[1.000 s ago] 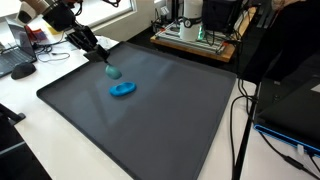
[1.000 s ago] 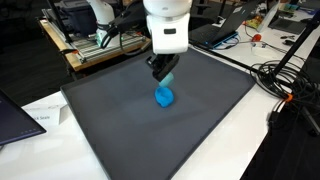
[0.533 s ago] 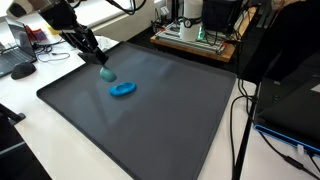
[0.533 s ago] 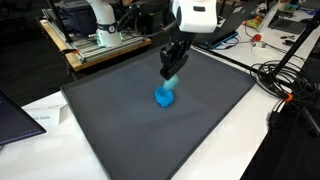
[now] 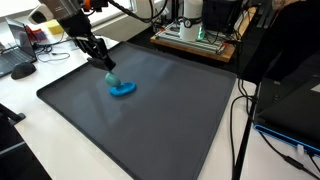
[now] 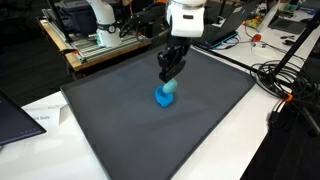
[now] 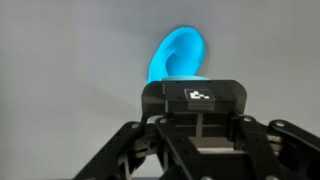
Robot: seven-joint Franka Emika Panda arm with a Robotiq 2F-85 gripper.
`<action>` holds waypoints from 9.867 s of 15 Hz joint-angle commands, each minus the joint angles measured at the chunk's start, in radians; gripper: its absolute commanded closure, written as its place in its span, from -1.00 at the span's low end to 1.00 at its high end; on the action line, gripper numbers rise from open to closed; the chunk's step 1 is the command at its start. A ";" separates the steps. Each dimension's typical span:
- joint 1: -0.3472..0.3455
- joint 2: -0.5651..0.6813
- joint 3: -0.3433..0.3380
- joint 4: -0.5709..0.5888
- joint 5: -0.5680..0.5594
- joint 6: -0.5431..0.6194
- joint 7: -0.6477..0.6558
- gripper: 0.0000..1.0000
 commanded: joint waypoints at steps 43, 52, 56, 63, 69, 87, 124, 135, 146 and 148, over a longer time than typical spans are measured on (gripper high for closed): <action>0.087 -0.237 -0.035 -0.532 -0.159 0.584 0.200 0.56; 0.065 -0.188 -0.022 -0.512 -0.137 0.565 0.121 0.56; 0.042 -0.169 -0.014 -0.507 -0.118 0.572 0.046 0.56; -0.013 -0.133 0.017 -0.488 -0.053 0.565 -0.123 0.56; -0.061 -0.098 0.032 -0.464 -0.001 0.556 -0.250 0.56; -0.161 -0.006 0.087 -0.382 0.167 0.539 -0.521 0.56; 0.074 -0.186 -0.049 -0.196 -0.203 0.181 0.154 0.56; 0.127 -0.174 -0.032 -0.166 -0.232 0.123 0.269 0.06; 0.233 -0.113 -0.053 -0.042 -0.379 -0.014 0.503 0.56; 0.255 -0.092 -0.051 0.000 -0.403 -0.062 0.537 0.56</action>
